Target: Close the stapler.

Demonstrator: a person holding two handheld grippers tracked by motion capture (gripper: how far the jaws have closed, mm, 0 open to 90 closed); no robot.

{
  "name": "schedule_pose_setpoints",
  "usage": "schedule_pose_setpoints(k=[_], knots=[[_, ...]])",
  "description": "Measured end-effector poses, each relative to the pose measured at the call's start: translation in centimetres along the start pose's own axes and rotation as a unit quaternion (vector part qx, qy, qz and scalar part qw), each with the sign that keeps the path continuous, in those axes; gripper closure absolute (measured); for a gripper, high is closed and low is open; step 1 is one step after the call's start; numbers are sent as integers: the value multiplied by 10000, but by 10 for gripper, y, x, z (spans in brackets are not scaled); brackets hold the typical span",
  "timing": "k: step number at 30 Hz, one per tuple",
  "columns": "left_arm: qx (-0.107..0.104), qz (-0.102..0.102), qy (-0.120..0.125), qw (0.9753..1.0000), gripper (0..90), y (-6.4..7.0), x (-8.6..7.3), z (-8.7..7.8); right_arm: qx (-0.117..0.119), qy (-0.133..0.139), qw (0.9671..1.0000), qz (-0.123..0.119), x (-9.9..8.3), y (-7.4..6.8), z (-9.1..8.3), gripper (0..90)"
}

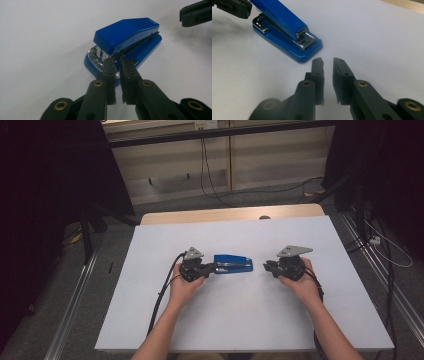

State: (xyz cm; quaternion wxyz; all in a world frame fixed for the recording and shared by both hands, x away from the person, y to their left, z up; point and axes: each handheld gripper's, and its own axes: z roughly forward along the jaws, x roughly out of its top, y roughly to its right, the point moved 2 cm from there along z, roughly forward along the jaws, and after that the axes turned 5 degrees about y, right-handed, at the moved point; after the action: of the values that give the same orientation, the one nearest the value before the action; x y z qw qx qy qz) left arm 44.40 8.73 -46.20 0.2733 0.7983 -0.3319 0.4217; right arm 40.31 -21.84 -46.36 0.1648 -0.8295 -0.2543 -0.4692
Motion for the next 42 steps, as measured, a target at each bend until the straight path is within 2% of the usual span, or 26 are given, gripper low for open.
schedule_pose_setpoints(k=[9,11,15,17,19,22,27,30,33,35,37,42], knots=[[-72,-89,135,9998,663,1,1,-15,68,133,9997,168,-2,-6,-3,571],[-54,-100,178,9998,590,0,1,-18,60,155,9997,197,-1,-8,-4,512],[-28,-248,221,9994,460,-2,0,-21,23,255,9994,242,0,-10,-5,397],[-29,-237,205,9995,385,-2,0,-24,44,302,9991,283,1,-10,-6,348],[-30,-198,232,9995,358,-3,1,-29,43,369,9989,298,2,-11,-7,291],[-6,-299,335,9990,274,-4,2,-36,2,414,9988,253,2,-15,-11,231],[-15,-215,412,9989,206,-3,1,-47,21,427,9987,263,-2,-19,-22,204],[-17,-286,389,9988,158,-3,-1,-54,0,391,9990,210,-4,-21,-27,189],[35,-314,383,9988,148,-4,-4,-61,-5,335,9991,243,-8,-23,-33,184],[102,-261,329,9991,136,-6,-7,-65,-55,277,9993,233,-11,-23,-36,183],[170,-197,300,9992,130,-7,-9,-69,-72,300,9991,274,-14,-21,-42,182],[226,-206,336,9990,103,-12,-14,-80,-114,284,9990,311,-20,-19,-52,174]])
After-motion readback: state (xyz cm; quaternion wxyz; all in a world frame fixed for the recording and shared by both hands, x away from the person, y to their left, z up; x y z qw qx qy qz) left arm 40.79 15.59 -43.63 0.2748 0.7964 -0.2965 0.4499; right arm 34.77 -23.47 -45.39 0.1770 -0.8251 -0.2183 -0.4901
